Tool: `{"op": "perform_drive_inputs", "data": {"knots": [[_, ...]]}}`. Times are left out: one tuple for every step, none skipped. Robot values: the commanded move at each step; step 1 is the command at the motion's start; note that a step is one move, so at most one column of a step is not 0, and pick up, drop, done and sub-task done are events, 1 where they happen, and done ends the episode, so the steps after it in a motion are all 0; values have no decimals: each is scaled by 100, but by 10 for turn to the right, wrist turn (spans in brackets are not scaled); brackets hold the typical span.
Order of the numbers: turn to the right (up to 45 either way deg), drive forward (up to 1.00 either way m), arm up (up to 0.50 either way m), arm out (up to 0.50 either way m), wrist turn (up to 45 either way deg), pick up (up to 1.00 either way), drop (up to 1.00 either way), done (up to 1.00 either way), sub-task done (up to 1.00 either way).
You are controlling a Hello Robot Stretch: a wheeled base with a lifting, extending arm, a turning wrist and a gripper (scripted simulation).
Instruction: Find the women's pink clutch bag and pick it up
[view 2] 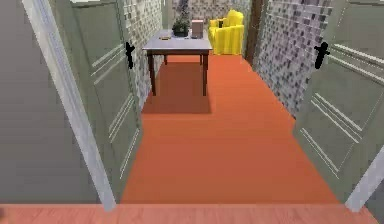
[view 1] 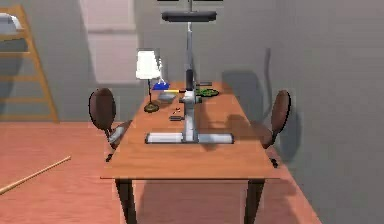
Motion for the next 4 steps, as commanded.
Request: {"op": "perform_drive_inputs", "data": {"knots": [[450,0,0,0,0,0,0,0,0],[450,0,0,0,0,0,0,0,0],[120,0,0,0,0,0,0,0,0],[0,100,0,0,0,0,0,0,0]]}}
